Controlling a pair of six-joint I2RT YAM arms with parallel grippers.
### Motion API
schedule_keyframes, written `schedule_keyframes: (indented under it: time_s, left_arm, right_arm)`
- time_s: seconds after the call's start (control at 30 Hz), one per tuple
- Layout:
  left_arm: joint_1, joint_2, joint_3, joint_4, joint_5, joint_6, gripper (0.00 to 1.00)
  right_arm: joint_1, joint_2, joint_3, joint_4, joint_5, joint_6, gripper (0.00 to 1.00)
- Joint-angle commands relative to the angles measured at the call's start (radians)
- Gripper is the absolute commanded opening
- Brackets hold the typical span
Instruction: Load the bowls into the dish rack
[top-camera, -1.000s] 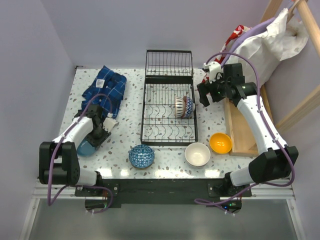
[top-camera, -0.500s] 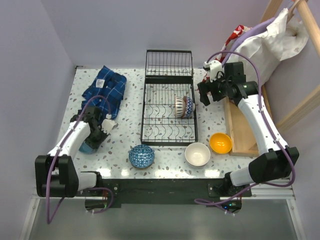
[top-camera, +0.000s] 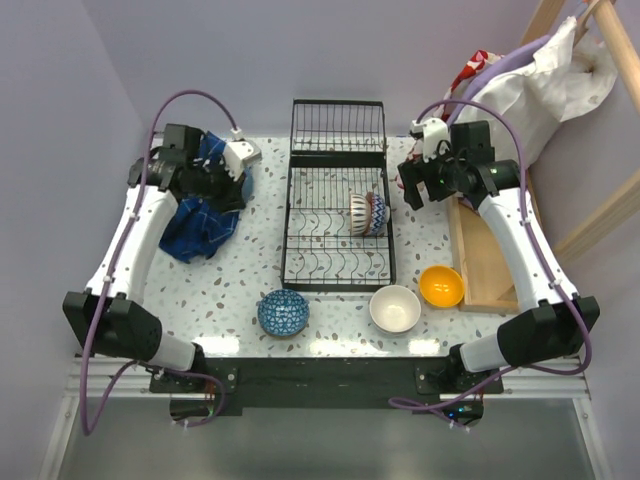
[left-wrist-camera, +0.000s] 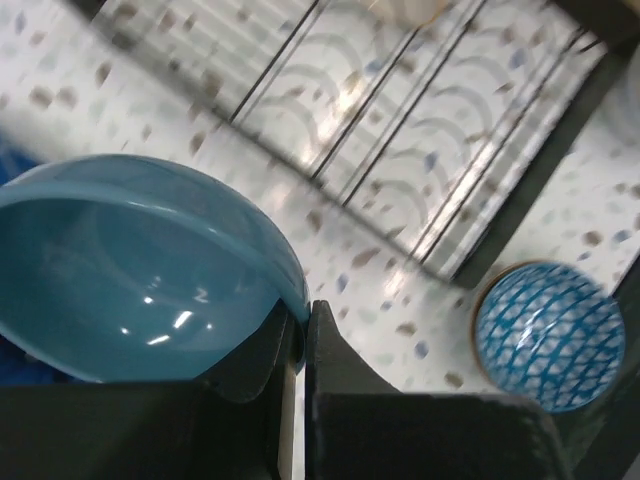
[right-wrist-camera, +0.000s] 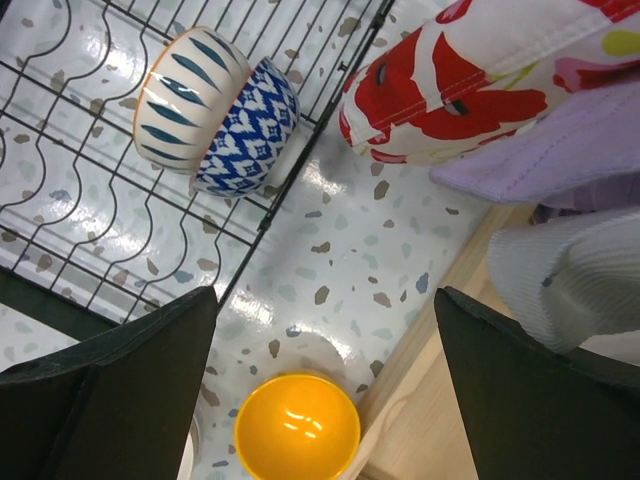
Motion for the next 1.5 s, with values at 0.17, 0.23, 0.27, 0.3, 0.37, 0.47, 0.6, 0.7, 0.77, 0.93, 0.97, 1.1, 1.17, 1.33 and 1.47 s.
schedule_keyframes:
  time_s: [0.17,0.23,0.27,0.3,0.37,0.47,0.6,0.7,0.77,0.93,0.97,1.1,1.17,1.33,1.47]
  left_arm:
    - [-0.142,0.104,-0.183,0.834,0.504,-0.601,0.00]
    - [-0.142,0.135,-0.215,1.010,0.544,-0.737,0.00]
    - [-0.142,0.165,-0.247,1.083,0.564,-0.824,0.00]
    - [-0.142,0.181,-0.266,1.232,0.582,-0.881,0.00]
    - [-0.142,0.233,-0.330,1.404,0.633,-1.077,0.00]
    - [-0.144,0.320,-0.399,1.764,0.654,-1.364,0.00]
    - [-0.148,0.454,-0.430,2.223,0.645,-1.670,0.00]
    - [-0.158,0.518,-0.412,2.279,0.631,-1.713,0.00]
    - [-0.165,0.562,-0.393,2.302,0.635,-1.745,0.00]
    - [-0.184,0.635,-0.383,2.406,0.618,-1.818,0.00]
    - [-0.187,0.652,-0.378,2.413,0.619,-1.827,0.00]
    - [-0.198,0.698,-0.360,2.454,0.613,-1.861,0.00]
    - [-0.201,0.722,-0.346,2.454,0.607,-1.868,0.00]
    - [-0.202,0.774,-0.307,2.465,0.602,-1.888,0.00]
    - [-0.217,0.823,-0.272,2.524,0.608,-1.943,0.00]
  right_arm:
    - [-0.005,-0.073,0.055,-0.079,0.125,0.023,0.95]
    - [-0.005,-0.077,0.063,-0.093,0.150,0.023,0.95]
    - [-0.005,-0.077,0.066,-0.107,0.155,0.021,0.95]
    - [-0.006,-0.079,0.071,-0.113,0.159,0.017,0.95]
    - [-0.003,-0.077,0.075,-0.134,0.181,0.015,0.95]
    - [-0.005,-0.071,0.092,-0.162,0.199,0.009,0.95]
    - [-0.003,-0.062,0.115,-0.183,0.230,-0.018,0.95]
    - [-0.005,-0.060,0.120,-0.193,0.250,-0.035,0.95]
    - [-0.005,-0.064,0.114,-0.196,0.260,-0.041,0.95]
    - [-0.005,-0.068,0.100,-0.208,0.285,-0.063,0.95]
    - [-0.006,-0.070,0.098,-0.211,0.290,-0.068,0.95]
    - [-0.006,-0.073,0.088,-0.219,0.310,-0.084,0.95]
    - [-0.006,-0.073,0.085,-0.225,0.314,-0.087,0.95]
    - [-0.006,-0.068,0.085,-0.225,0.317,-0.092,0.95]
    - [-0.006,-0.059,0.080,-0.225,0.314,-0.094,0.95]
